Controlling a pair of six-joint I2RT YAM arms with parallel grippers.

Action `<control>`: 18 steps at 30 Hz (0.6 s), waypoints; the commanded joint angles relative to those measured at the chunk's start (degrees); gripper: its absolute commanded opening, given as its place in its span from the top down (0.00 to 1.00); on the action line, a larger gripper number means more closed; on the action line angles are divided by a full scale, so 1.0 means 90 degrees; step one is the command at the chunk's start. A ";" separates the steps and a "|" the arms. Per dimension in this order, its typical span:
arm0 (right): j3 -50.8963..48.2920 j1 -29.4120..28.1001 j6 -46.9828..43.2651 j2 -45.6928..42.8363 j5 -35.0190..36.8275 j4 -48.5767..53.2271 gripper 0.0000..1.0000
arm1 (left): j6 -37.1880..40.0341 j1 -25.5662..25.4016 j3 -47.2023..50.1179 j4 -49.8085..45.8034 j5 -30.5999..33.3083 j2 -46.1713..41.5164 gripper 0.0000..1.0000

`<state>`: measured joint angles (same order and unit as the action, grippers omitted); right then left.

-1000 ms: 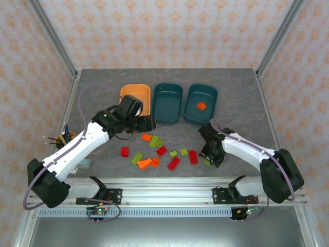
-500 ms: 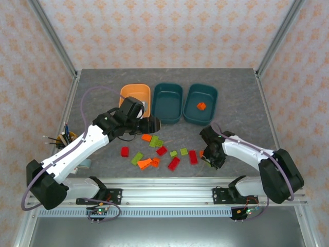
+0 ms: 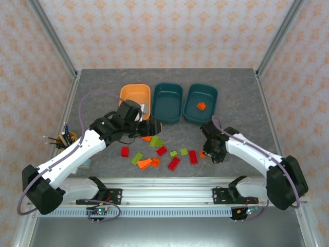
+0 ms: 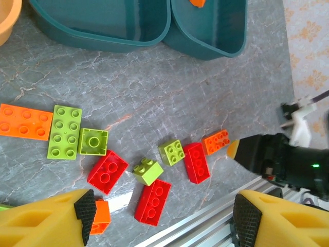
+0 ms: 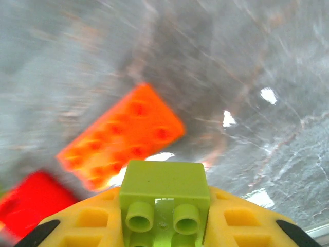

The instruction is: Sort the legos into containers by color

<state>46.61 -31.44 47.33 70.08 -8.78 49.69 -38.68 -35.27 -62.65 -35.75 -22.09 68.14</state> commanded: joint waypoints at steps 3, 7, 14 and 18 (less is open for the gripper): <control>0.2163 -0.0420 -0.1198 0.0742 0.0412 0.0450 0.72 | -0.0316 0.0128 -0.0957 -0.0368 0.0285 0.0051 0.24; 0.3823 -0.0589 -0.1694 0.2150 0.0206 0.0363 0.72 | -0.0514 0.0636 -0.1495 -0.0645 0.0488 0.0313 0.24; 0.6655 -0.0538 -0.2206 0.4870 0.0057 0.0598 0.73 | -0.0706 0.1435 -0.2007 -0.0764 0.1153 0.0788 0.24; 0.8110 -0.0364 -0.2347 0.6296 0.0057 0.0764 0.73 | -0.0613 0.1574 -0.2311 -0.0940 0.1428 0.1273 0.24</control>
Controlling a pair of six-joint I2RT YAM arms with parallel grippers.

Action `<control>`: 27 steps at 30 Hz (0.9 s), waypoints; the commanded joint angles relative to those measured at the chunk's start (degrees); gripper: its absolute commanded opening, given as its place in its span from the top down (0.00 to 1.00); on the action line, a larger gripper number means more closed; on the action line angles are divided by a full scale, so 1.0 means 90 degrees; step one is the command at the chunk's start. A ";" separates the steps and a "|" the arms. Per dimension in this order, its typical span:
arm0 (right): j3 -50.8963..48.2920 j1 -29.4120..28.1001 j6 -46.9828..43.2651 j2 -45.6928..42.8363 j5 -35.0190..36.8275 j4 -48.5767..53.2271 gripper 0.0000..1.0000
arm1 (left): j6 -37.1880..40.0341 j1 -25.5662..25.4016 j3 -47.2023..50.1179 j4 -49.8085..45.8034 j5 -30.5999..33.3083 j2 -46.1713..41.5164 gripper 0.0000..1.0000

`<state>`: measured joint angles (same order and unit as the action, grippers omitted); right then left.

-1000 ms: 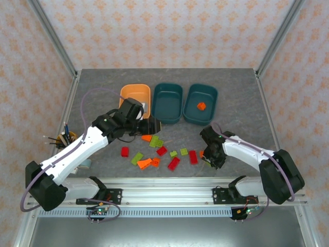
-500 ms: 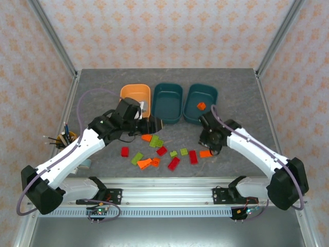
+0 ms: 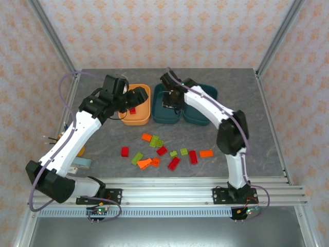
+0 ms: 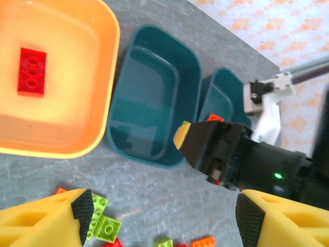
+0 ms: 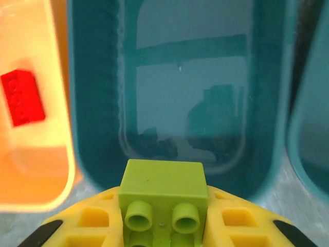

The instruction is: Sort the legos into containers by color

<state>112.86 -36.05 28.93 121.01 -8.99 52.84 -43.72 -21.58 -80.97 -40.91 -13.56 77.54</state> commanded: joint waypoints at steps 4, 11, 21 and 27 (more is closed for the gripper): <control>0.1993 0.0317 -0.0391 0.1798 -0.0086 0.0606 0.72 | 0.0094 0.0068 -0.0281 -0.0463 0.0731 0.0460 0.24; 0.3166 0.0495 -0.0530 0.3033 -0.0227 0.0857 0.68 | 0.0190 0.0083 0.0053 -0.0540 0.0939 0.0434 0.24; 0.3013 0.0457 -0.0753 0.2301 -0.0303 0.0814 0.44 | 0.0292 0.0078 0.0521 -0.1175 0.1166 0.0009 0.24; 0.0828 0.0246 -0.0991 0.0154 -0.0333 -0.0373 0.46 | 0.0511 0.0074 0.1139 -0.1886 0.1300 -0.0422 0.24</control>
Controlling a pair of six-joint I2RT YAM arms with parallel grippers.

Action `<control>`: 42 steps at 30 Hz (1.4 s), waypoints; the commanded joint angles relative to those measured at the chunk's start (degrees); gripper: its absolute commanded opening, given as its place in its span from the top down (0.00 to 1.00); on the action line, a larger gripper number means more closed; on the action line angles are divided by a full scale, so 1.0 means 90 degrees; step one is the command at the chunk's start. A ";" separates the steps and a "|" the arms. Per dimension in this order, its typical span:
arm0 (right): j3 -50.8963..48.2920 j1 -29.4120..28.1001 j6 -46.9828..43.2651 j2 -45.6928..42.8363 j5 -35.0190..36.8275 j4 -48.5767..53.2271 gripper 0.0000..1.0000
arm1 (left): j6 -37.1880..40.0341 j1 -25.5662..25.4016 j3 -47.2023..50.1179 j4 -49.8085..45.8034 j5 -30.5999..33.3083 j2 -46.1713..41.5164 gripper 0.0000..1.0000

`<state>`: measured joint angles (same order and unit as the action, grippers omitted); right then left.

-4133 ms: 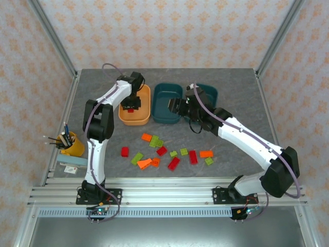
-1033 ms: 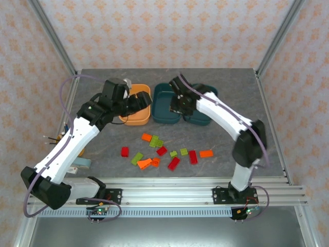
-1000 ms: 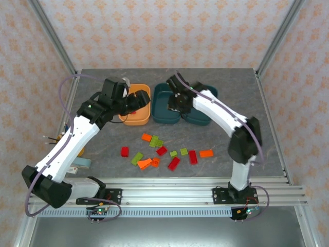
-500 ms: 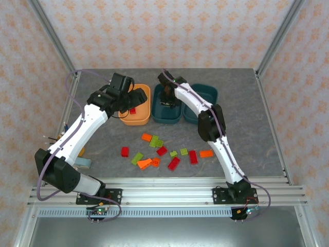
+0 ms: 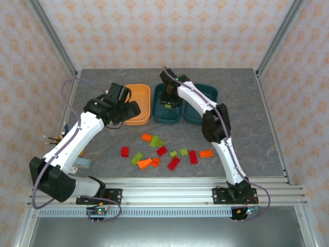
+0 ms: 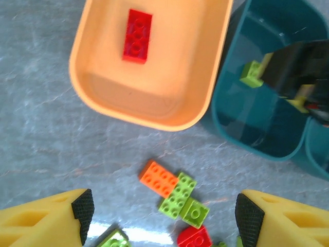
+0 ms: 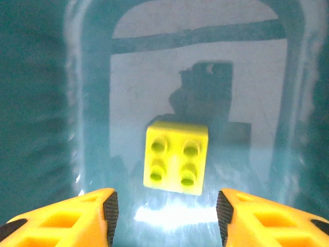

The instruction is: Sort the legos into containers by color

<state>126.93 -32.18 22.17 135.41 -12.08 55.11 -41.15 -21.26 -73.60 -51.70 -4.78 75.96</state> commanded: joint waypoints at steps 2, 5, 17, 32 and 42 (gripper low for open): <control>-0.2008 -0.0360 -0.0449 -0.2414 -0.0155 -0.1444 0.46 | 0.0310 0.0043 0.0698 -0.0837 0.0309 -0.0343 0.24; -0.4121 -0.0701 -0.0830 -0.3891 -0.0636 -0.2812 0.45 | 0.0465 0.0038 0.1348 -0.0905 0.0139 -0.0349 0.24; -0.8572 -0.1819 -0.0580 -0.6428 -0.1903 -0.5339 0.38 | 0.1502 -0.0001 0.2764 0.0062 -0.0325 0.0540 0.24; -0.8742 -0.1941 -0.0431 -0.6464 -0.1615 -0.5372 0.37 | 0.1662 0.0000 0.2767 0.0817 -0.0193 0.1724 0.56; -0.8176 -0.1932 -0.0432 -0.6724 -0.0825 -0.4977 0.38 | 0.1544 0.0001 0.1823 -0.0222 0.0279 0.0944 0.71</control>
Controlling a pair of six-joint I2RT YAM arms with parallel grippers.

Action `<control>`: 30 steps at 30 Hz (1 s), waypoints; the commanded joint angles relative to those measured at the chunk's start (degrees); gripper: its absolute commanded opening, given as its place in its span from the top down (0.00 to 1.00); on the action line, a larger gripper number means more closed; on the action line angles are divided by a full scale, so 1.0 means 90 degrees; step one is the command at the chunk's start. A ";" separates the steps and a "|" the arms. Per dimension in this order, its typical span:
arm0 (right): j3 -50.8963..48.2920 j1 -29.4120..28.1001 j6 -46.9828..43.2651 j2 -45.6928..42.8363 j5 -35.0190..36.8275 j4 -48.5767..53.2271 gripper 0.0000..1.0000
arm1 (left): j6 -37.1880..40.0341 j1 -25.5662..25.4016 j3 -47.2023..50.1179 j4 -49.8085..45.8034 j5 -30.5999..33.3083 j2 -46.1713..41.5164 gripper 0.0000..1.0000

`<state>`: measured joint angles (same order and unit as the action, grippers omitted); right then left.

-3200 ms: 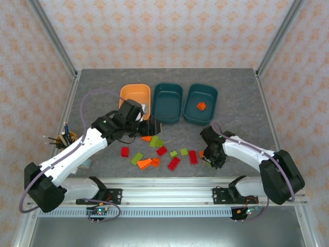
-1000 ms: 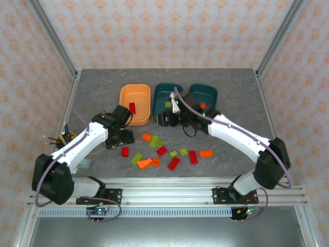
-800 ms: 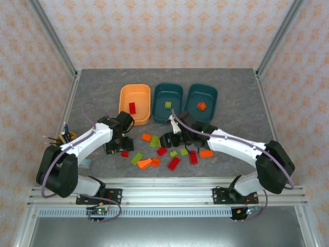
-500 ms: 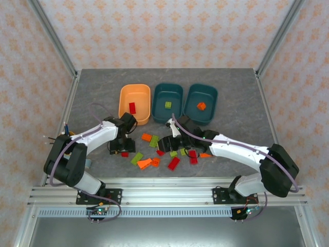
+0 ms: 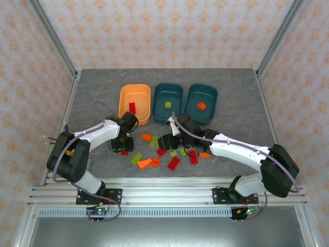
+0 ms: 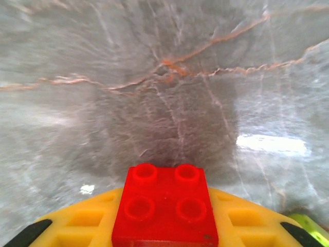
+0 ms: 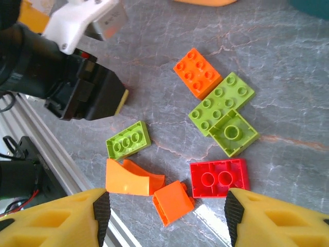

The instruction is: Sort the legos into containers by color

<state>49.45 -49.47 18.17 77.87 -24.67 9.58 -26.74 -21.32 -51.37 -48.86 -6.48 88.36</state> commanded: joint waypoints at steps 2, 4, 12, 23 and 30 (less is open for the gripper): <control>0.0719 0.0041 0.0108 -0.0396 0.0954 0.0137 0.38 | 0.0005 0.0011 -0.1373 -0.0967 0.0565 -0.0378 0.71; 0.0956 0.0101 0.0158 -0.0374 0.1161 0.0084 0.37 | 0.0079 0.0024 -0.2079 -0.1260 0.0672 -0.0107 0.71; 0.2012 0.0850 0.0713 0.0203 0.1413 0.0118 0.22 | 0.0318 0.0233 -0.4712 -0.1946 0.1097 0.1744 0.71; 0.2981 0.1344 0.1034 0.1120 0.0793 0.1089 0.07 | 0.0422 0.0590 -0.6355 -0.2389 0.1306 0.3835 0.70; 0.2746 0.1385 0.1213 0.1055 0.0739 0.1001 0.03 | 0.0486 0.0631 -0.6419 -0.2286 0.1294 0.4303 0.69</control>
<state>74.96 -37.41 27.94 88.05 -17.56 17.87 -23.66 -15.97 -107.11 -67.24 3.49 126.04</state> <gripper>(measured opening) 0.970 0.359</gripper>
